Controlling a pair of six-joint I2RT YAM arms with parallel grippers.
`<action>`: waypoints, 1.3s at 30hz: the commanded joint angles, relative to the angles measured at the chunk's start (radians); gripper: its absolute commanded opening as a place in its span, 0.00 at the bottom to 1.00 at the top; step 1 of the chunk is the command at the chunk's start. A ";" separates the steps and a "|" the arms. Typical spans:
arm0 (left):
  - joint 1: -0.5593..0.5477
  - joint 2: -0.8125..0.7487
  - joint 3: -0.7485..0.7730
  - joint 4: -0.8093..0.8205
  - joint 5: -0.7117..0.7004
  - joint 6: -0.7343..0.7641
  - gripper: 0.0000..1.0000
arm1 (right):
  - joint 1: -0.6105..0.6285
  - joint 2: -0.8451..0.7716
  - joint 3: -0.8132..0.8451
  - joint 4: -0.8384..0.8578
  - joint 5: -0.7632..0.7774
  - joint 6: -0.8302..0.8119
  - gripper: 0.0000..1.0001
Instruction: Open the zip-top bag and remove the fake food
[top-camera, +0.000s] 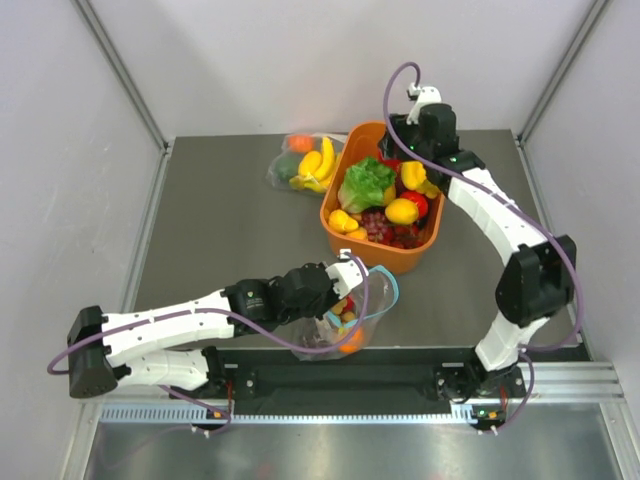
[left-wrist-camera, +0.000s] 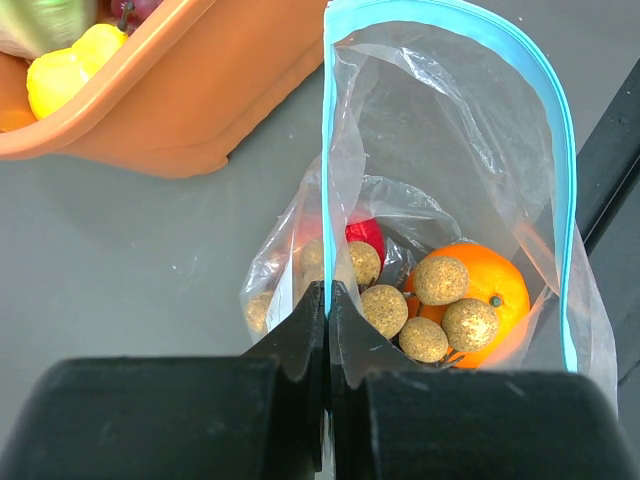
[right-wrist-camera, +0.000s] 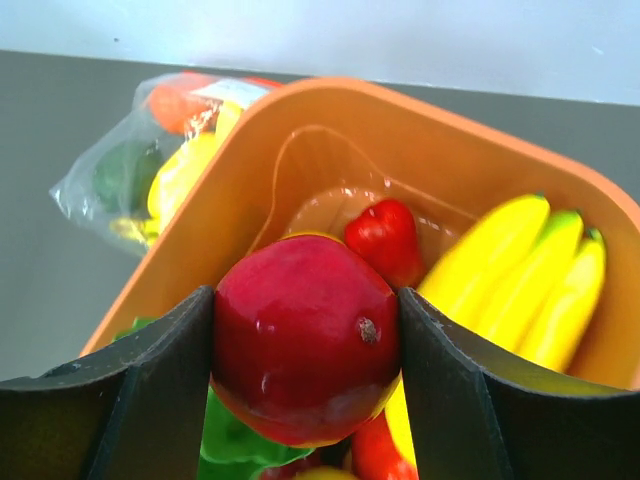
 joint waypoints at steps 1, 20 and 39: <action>0.003 -0.029 0.023 0.012 0.003 -0.001 0.00 | -0.005 0.064 0.114 0.090 -0.018 0.016 0.40; 0.006 -0.040 0.021 0.011 0.015 -0.002 0.00 | -0.007 -0.099 0.096 -0.014 0.029 -0.074 1.00; 0.008 -0.060 0.026 0.009 -0.026 0.010 0.00 | 0.275 -0.844 -0.574 -0.002 -0.034 0.053 1.00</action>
